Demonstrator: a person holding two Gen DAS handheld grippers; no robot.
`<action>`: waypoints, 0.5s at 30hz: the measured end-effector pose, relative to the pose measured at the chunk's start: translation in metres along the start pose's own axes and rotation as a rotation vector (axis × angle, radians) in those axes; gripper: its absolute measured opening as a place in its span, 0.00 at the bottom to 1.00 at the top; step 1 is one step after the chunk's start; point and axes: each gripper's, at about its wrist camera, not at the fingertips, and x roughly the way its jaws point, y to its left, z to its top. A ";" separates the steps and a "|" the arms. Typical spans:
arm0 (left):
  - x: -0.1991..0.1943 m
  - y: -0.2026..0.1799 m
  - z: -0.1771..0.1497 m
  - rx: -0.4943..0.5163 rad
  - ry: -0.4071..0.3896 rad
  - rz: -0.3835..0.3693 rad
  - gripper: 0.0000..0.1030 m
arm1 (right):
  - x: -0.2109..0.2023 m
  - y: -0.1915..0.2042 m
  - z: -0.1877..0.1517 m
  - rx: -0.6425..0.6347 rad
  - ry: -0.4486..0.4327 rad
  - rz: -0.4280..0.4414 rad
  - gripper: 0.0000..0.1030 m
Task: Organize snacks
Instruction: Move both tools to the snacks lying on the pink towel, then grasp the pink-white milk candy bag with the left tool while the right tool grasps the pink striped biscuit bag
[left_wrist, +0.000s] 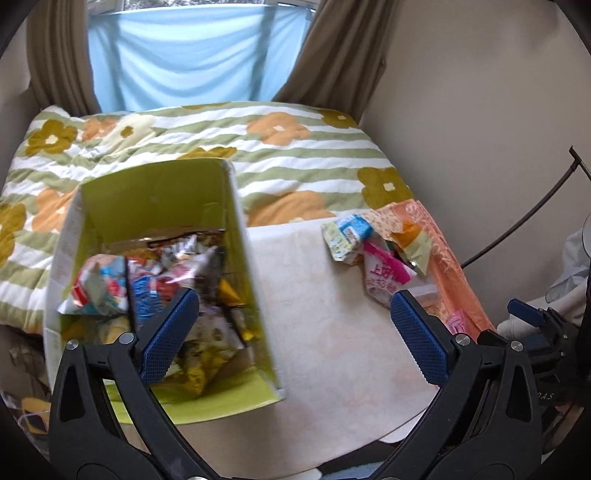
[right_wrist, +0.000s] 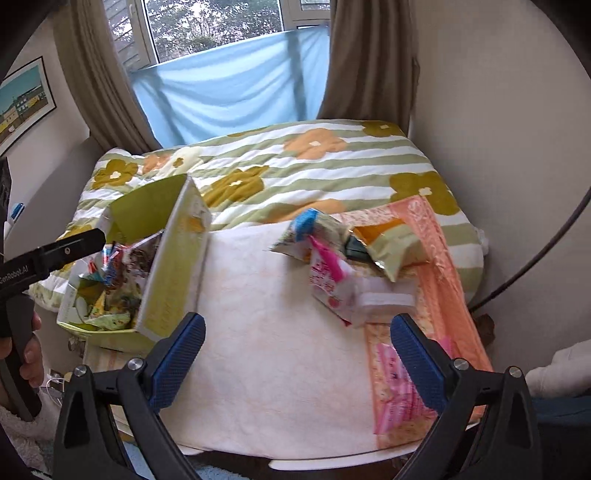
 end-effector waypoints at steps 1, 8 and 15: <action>0.010 -0.015 0.000 0.006 0.017 -0.011 1.00 | 0.001 -0.013 -0.003 0.008 0.013 0.001 0.97; 0.077 -0.098 -0.006 0.042 0.120 -0.053 1.00 | 0.017 -0.076 -0.021 0.056 0.085 -0.021 0.97; 0.139 -0.128 -0.022 0.087 0.214 -0.041 1.00 | 0.049 -0.108 -0.046 0.090 0.156 0.010 0.97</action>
